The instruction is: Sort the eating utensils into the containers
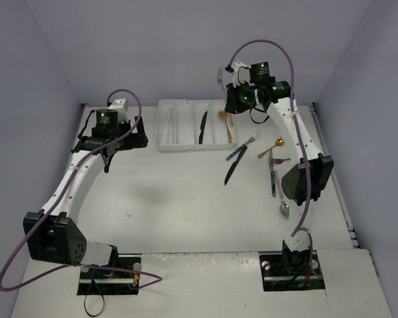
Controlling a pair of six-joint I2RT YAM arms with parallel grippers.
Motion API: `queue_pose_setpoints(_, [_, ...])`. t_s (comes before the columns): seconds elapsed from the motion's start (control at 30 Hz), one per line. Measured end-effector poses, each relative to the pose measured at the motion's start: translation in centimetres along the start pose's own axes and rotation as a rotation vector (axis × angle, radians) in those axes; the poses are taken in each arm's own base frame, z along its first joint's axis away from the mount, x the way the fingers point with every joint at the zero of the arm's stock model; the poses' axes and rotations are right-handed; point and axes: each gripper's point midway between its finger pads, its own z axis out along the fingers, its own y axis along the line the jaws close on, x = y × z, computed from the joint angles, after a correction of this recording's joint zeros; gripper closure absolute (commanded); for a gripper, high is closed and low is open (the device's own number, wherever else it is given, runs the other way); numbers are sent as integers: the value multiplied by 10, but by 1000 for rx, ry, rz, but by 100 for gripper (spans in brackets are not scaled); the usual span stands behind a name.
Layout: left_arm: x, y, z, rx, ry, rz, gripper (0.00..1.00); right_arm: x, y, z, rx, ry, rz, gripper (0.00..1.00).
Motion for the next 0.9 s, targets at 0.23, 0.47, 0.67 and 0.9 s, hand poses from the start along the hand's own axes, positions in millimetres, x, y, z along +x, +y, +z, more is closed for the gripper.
queue_pose_setpoints(0.23, [1,4,0,-21,5,3,12,-19,3,68,-13,-106,243,100])
queue_pose_setpoints(0.47, [2,5,0,-28,8,5,12,6,18,153,-40,-71,353,100])
queue_pose_setpoints(0.67, [2,5,0,-28,8,6,12,47,52,204,-68,23,345,100])
queue_pose_setpoints(0.9, [7,8,2,-32,15,5,12,58,68,219,-66,42,313,100])
